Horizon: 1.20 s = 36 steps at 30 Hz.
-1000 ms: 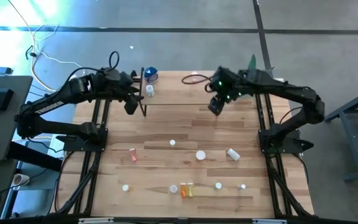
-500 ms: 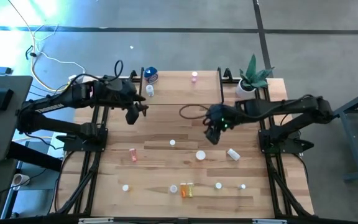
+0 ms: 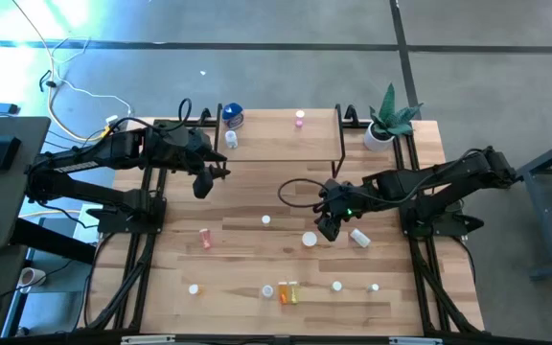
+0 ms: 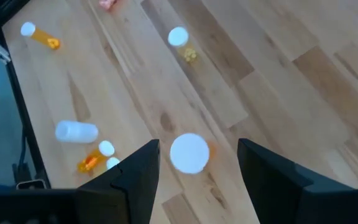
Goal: Pick and place medicine bottles onto shelf by color
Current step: Put the big orange pill bottle on the shelf
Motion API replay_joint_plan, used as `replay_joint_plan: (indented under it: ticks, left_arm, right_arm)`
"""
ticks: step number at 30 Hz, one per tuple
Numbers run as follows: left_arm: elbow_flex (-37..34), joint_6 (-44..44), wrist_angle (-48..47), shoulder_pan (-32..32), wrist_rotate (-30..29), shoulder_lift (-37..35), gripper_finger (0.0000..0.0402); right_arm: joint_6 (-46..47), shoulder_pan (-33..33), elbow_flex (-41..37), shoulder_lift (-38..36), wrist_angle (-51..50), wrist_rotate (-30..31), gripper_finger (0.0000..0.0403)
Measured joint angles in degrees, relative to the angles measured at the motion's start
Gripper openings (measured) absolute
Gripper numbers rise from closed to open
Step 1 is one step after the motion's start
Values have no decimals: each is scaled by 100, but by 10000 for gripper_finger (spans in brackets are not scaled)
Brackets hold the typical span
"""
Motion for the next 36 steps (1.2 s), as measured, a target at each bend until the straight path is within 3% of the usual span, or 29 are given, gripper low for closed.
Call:
replay_joint_plan:
  ticks: [9, 19, 36]
  left_arm:
    - [0, 50, -18, -97, -2, 0, 194]
    - [0, 45, -423, -112, -2, 2, 194]
    - [0, 46, -525, -112, -2, 2, 194]
  right_arm:
    - [-229, 50, 0, 106, -69, 14, 214]
    - [-825, 200, 0, 863, -61, 7, 281]
    - [-1226, 434, 0, 1924, 598, 43, 284]
